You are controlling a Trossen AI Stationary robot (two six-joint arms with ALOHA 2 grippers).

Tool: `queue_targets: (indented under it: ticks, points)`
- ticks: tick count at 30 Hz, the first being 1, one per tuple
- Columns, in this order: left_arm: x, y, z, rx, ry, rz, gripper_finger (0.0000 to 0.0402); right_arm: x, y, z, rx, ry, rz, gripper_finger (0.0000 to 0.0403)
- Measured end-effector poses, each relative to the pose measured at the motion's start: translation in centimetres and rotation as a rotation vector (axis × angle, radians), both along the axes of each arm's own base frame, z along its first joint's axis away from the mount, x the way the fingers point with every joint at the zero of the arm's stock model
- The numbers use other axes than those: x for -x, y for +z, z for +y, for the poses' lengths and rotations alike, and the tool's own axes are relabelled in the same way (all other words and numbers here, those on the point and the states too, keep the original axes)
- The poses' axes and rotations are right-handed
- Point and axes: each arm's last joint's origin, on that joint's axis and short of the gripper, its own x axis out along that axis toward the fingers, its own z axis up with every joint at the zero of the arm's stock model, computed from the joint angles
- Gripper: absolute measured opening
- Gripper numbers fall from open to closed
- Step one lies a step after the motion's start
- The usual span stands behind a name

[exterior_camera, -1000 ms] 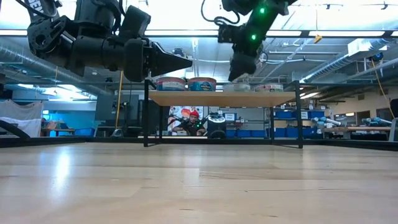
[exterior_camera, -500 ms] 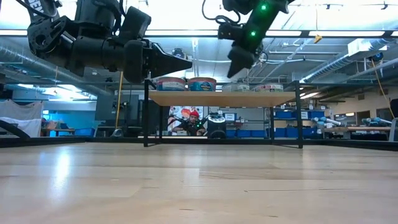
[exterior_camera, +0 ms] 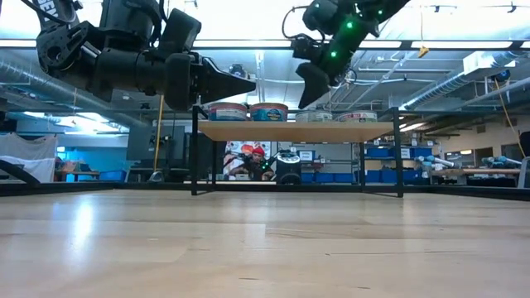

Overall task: Stack canned seafood by type on shelf
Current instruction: Put the green tuna can on the shelf aligned with the other green tuna can, then return to Home Position

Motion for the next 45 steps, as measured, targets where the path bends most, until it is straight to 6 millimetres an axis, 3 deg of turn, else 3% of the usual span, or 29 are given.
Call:
queue_targets:
  ticks: [7,31,39,45]
  points:
    - [0.0,0.0,0.0,0.0,0.0,0.004,0.0034,0.9,-0.9,-0.8,-0.075,-0.04,0.029,0.0007]
    - [0.0,-0.1,-0.1,0.025,-0.035,0.004,0.0034,1.5,-0.7,-0.7,-0.056,-0.081,0.067,0.0013]
    - [0.0,-0.2,-0.2,0.056,-0.106,0.019,0.0034,3.4,2.9,2.0,-0.019,-0.014,0.003,0.0005]
    - [0.1,0.3,-0.3,0.086,-0.145,0.006,0.0034,4.6,1.7,5.0,-0.017,0.094,-0.092,0.0003]
